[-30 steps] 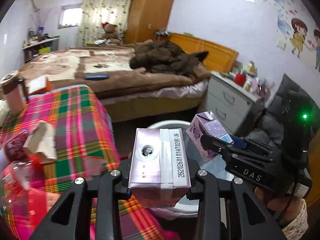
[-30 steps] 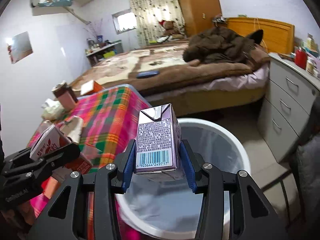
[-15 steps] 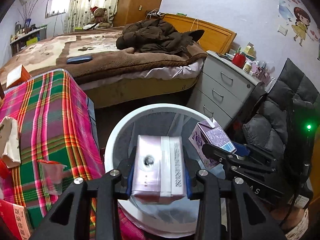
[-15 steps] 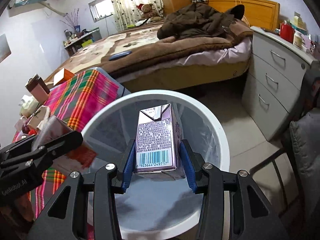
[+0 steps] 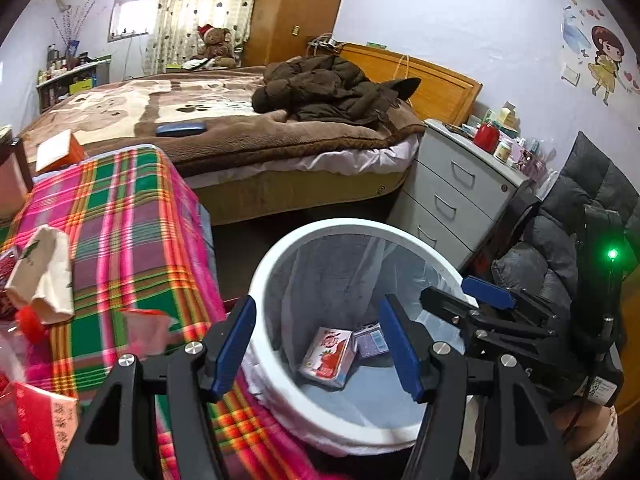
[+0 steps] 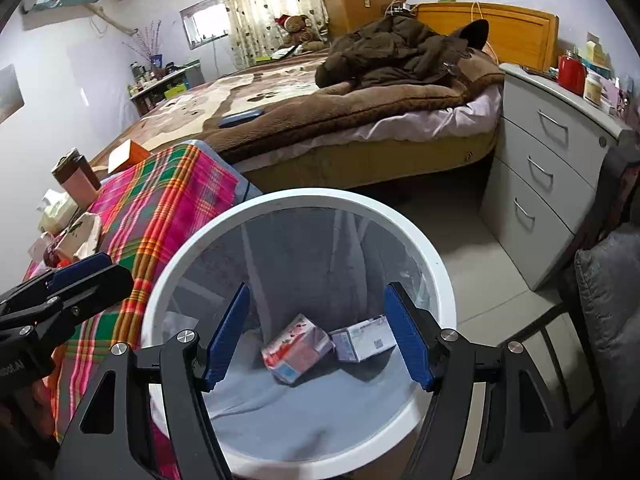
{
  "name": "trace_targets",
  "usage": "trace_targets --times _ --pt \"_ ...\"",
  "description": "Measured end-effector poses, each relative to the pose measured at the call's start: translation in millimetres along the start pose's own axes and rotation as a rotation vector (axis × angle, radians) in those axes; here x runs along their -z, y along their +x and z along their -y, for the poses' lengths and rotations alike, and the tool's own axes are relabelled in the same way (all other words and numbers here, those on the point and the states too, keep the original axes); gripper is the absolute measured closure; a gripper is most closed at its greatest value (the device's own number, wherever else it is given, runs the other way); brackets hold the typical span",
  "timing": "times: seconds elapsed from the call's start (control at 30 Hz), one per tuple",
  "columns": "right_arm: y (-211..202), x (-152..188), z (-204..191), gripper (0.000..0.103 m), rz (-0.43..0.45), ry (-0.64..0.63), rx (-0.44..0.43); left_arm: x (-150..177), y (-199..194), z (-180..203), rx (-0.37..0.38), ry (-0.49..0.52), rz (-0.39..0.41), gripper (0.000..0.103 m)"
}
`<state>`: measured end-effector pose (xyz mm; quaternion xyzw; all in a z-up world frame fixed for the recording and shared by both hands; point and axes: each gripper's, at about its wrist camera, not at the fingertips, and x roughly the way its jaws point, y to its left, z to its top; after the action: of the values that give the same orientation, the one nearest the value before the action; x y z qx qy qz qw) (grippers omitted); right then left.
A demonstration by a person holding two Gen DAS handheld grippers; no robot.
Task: Collect trash
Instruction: 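Open both tools to drop the cartons into the wastebasket, then grasp the red medicine box with the left tool while the right tool grasps the plastic cup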
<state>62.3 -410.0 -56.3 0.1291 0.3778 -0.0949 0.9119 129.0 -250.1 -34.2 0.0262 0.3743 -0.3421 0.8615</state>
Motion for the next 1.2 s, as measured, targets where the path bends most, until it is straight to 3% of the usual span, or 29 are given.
trace_targets --times 0.5,0.8,1.2 --pt "-24 -1 -38 0.032 0.073 -0.035 -0.039 17 -59 -42 -0.096 -0.060 0.088 0.037" --pt "-28 1 -70 0.032 0.085 -0.074 -0.083 31 -93 -71 -0.146 -0.106 0.132 0.037" --pt "-19 7 -120 0.032 0.077 -0.140 -0.148 60 -135 -117 -0.271 -0.151 0.180 0.036"
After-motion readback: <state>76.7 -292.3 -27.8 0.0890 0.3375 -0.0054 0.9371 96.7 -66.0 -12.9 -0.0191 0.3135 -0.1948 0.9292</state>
